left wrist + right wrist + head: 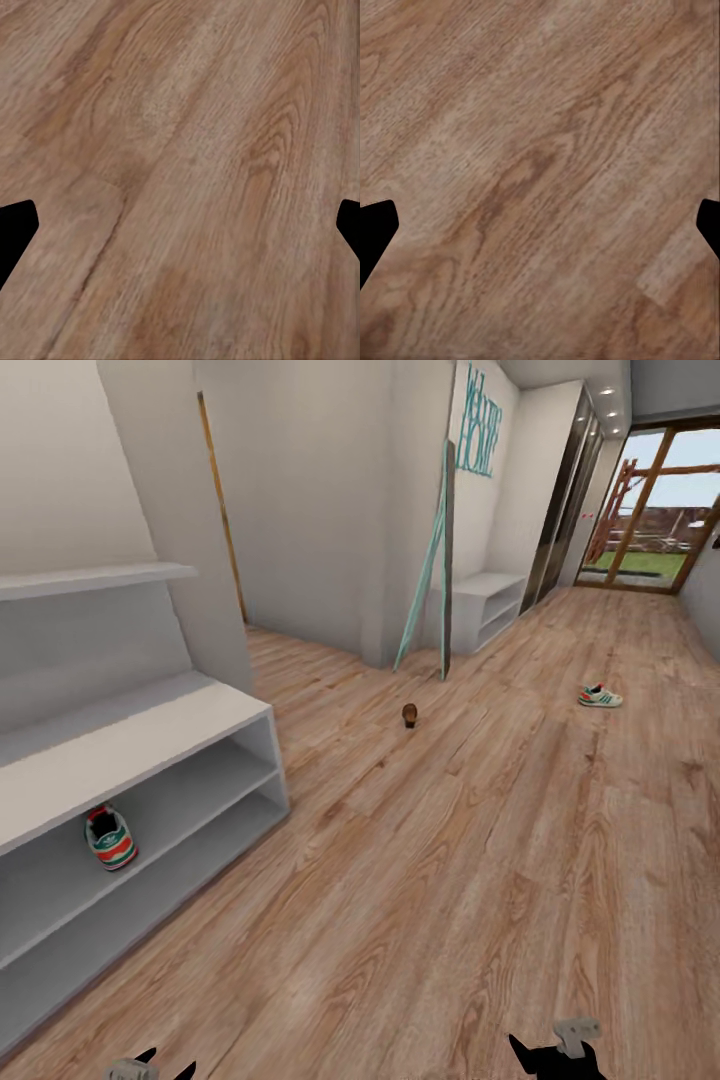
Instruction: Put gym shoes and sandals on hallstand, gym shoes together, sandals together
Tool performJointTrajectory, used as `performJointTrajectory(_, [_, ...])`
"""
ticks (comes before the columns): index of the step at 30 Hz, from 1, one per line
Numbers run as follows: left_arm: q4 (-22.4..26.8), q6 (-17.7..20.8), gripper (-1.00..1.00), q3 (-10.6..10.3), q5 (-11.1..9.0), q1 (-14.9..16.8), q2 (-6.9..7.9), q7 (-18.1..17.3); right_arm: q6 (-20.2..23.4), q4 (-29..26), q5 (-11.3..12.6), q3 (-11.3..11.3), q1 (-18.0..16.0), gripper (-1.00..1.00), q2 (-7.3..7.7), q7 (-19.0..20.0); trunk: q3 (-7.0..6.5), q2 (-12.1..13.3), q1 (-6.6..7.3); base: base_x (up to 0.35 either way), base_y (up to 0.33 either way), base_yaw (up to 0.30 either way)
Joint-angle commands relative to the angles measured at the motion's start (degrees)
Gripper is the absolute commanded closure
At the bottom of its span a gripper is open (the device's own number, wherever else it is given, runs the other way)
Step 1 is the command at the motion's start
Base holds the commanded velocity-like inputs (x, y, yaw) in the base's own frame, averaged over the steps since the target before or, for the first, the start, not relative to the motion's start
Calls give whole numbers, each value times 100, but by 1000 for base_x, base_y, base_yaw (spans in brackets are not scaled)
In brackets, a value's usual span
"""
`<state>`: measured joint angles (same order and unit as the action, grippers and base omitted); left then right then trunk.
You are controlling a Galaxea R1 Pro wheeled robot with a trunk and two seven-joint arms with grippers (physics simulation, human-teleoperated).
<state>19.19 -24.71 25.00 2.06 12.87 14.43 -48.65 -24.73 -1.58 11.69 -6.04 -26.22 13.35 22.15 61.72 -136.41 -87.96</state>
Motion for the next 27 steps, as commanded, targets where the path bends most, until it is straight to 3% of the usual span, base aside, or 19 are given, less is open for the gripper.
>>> performJointTrajectory(1, [-3,-16,-100,40,22,3,-2,-16,-15,8,61,-47,-6,-100,1,26,5,-2,1,0,0,-300])
performJointTrajectory(15, [-3,-16,-100,35,22,4,-2,57,-12,8,58,-47,-6,-100,-1,26,5,-2,1,17,0,-300])
performJointTrajectory(27, [-3,-16,-100,40,16,2,-2,57,-10,8,60,-47,-6,-100,-10,26,5,-2,1,303,0,-300])
